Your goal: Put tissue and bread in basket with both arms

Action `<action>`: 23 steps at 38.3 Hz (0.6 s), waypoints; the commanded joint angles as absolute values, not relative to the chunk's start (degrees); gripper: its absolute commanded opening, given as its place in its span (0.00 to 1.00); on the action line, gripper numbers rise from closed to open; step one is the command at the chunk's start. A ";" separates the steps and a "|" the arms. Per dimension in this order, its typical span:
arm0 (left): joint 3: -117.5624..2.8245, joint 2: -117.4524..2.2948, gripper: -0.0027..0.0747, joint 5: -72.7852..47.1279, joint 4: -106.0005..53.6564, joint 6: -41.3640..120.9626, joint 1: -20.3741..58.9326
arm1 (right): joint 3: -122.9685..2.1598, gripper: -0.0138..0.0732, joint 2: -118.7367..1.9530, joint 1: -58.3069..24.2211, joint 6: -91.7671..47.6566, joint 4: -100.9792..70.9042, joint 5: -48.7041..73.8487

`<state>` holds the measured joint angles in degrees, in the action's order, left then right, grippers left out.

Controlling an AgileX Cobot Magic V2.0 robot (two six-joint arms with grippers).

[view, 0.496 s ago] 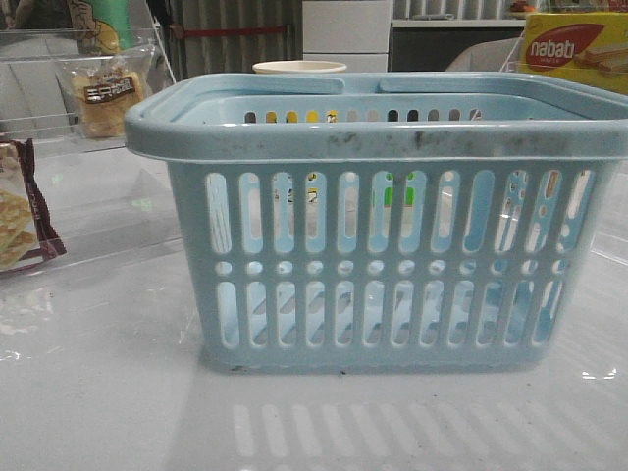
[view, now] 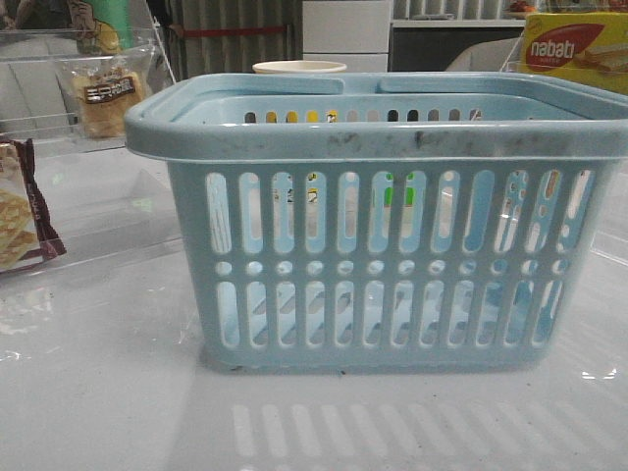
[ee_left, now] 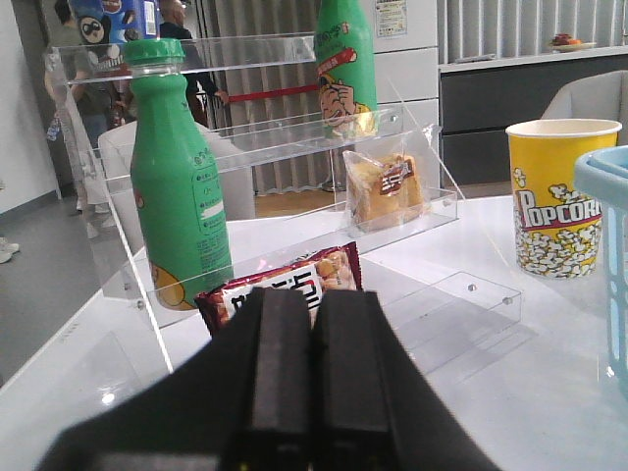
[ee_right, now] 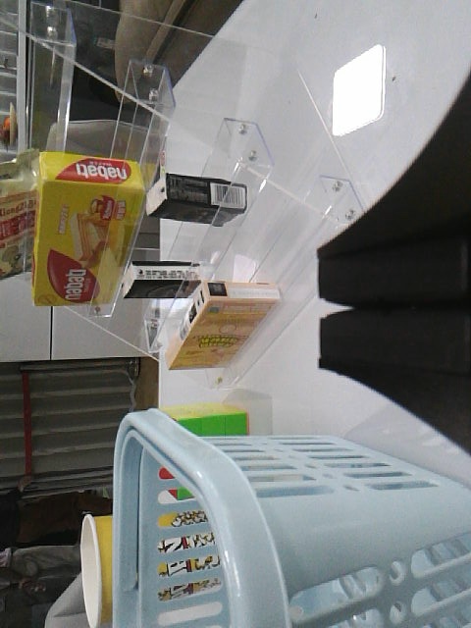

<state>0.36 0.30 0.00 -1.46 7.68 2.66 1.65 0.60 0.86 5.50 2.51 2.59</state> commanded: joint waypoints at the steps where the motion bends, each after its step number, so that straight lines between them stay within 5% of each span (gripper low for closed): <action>1: 0.36 1.33 0.15 4.96 -1.91 7.68 2.64 | 1.71 0.22 1.63 1.32 5.41 3.12 -2.07; 23: -2.83 1.33 0.15 8.92 -3.31 7.43 2.75 | -1.80 0.22 1.63 1.32 5.41 3.12 -6.83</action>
<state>0.07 0.30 3.49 -2.21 7.68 2.66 1.65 0.60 0.86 5.50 2.51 -1.33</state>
